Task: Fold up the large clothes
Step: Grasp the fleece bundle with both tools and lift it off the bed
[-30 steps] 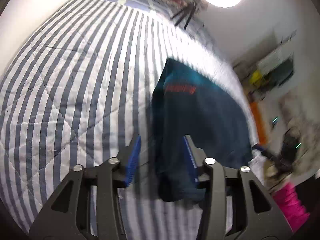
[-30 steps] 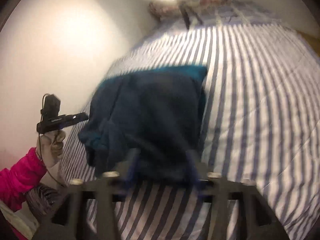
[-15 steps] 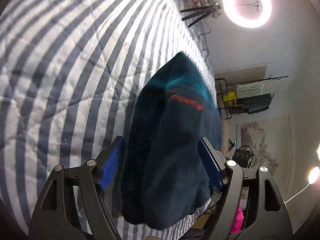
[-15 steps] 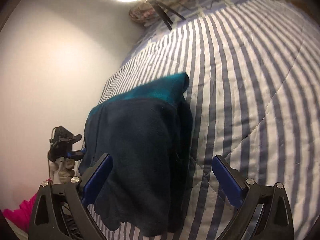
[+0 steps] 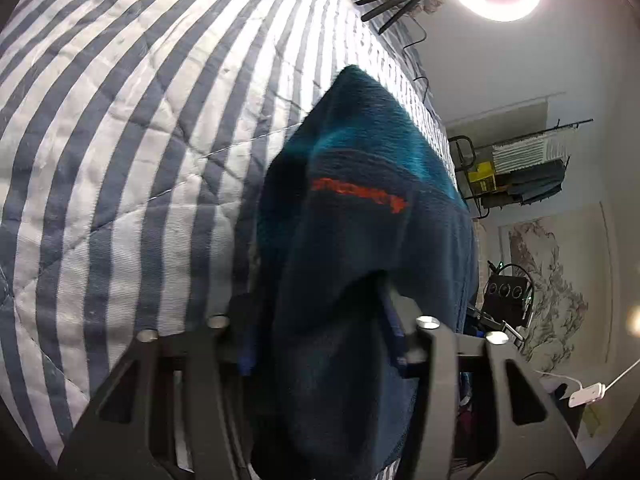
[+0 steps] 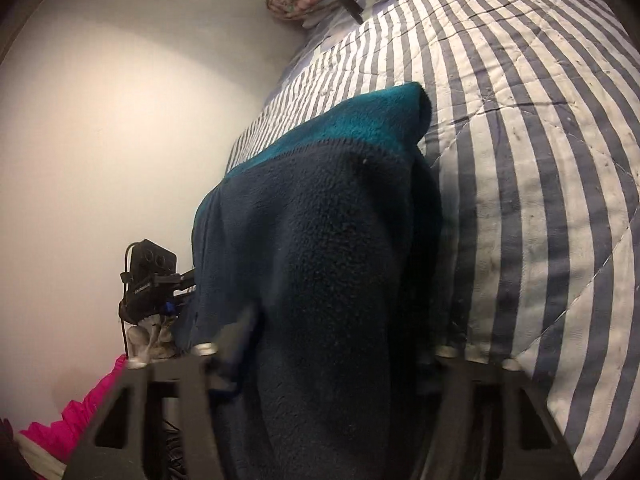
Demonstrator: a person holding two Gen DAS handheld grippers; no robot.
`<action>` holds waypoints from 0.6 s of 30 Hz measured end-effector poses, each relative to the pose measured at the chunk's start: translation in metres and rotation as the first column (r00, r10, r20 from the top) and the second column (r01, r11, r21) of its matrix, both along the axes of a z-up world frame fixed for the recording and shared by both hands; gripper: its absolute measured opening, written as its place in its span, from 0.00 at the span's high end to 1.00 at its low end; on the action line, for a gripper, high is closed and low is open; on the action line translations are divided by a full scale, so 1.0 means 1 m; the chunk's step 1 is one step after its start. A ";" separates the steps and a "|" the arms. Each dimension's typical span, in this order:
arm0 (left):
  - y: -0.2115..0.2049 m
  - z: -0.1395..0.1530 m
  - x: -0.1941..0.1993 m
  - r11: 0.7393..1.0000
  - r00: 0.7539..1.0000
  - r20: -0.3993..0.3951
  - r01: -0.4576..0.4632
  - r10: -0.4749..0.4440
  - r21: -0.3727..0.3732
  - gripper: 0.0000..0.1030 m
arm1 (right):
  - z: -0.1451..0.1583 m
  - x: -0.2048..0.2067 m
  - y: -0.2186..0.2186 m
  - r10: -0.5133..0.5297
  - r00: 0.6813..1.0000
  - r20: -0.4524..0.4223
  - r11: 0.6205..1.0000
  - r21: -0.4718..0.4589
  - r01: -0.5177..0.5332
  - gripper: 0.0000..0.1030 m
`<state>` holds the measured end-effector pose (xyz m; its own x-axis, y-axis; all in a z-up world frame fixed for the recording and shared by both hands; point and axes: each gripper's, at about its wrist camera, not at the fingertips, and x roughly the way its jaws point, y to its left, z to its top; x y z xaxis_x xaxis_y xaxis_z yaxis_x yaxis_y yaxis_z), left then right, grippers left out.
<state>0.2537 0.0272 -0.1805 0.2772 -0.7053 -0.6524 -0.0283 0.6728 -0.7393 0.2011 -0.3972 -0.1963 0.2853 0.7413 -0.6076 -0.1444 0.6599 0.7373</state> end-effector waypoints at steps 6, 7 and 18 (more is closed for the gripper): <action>-0.029 0.034 0.000 0.986 0.990 0.122 0.045 -0.065 0.163 0.75 | 0.031 -0.007 0.026 0.022 0.997 0.076 0.984 -0.176 -0.008 0.67; -0.032 0.037 0.001 0.984 0.989 0.131 0.047 -0.070 0.172 0.76 | 0.037 -0.008 0.030 0.028 0.996 0.088 0.979 -0.203 -0.009 0.68; -0.070 0.064 0.010 0.979 0.976 0.189 0.069 -0.106 0.192 0.79 | 0.086 -0.015 0.034 0.078 0.978 0.196 0.920 -0.392 0.005 0.73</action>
